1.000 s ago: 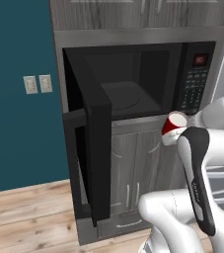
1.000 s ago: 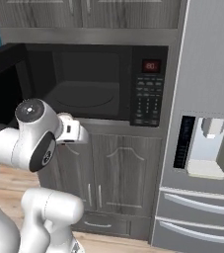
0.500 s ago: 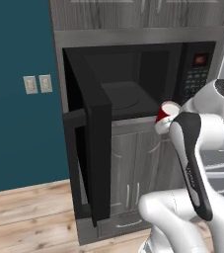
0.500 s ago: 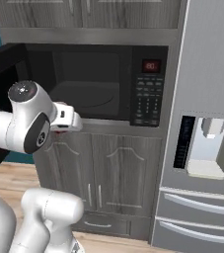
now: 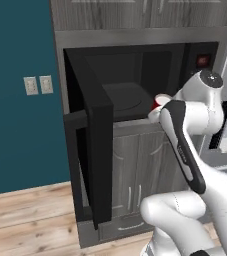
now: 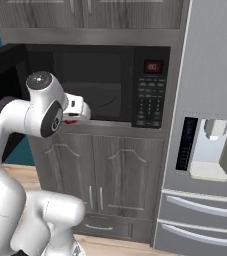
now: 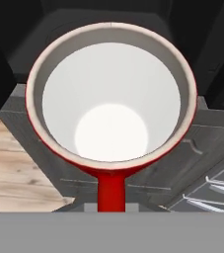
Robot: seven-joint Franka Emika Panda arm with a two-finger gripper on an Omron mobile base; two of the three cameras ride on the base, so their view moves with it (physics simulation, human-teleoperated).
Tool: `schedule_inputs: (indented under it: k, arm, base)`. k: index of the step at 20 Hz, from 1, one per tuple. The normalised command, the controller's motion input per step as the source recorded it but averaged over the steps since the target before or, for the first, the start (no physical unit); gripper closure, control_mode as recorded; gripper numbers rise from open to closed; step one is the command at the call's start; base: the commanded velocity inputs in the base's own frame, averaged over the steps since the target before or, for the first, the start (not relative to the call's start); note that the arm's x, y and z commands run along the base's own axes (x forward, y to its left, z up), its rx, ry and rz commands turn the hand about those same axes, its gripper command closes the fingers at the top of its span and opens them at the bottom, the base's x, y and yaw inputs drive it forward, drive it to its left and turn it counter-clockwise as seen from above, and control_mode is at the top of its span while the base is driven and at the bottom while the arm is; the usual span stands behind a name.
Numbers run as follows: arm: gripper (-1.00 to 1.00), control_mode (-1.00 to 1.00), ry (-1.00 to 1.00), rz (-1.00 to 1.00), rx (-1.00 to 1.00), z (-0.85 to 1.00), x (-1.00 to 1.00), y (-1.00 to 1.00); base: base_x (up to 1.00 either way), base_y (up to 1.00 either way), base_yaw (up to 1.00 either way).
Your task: Pick the mug from the counter and place it inside the microwave. Then close the microwave.
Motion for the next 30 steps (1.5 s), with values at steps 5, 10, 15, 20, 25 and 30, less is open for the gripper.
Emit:
schedule_inputs:
  k: [5,10,15,20,25,30]
  arm:
    - [1.0,-1.0,0.0,0.0,0.0,0.05,0.25,0.04]
    - [1.0,-1.0,0.0,0.0,0.0,0.01,0.18,0.06]
    - [1.0,-1.0,0.0,0.0,0.0,0.0,0.16,0.17]
    - [1.0,-1.0,0.0,0.02,0.0,0.0,0.2,0.16]
    - [1.0,-1.0,0.0,0.05,0.0,0.0,0.35,0.04]
    - [1.0,-1.0,0.0,0.08,0.0,-0.01,0.45,0.0]
  base:
    - [0.0,0.0,0.0]
    - [0.0,0.0,0.0]
    - [0.0,0.0,0.0]
    - [0.0,0.0,0.0]
    - [0.0,0.0,0.0]
    - [0.0,0.0,0.0]
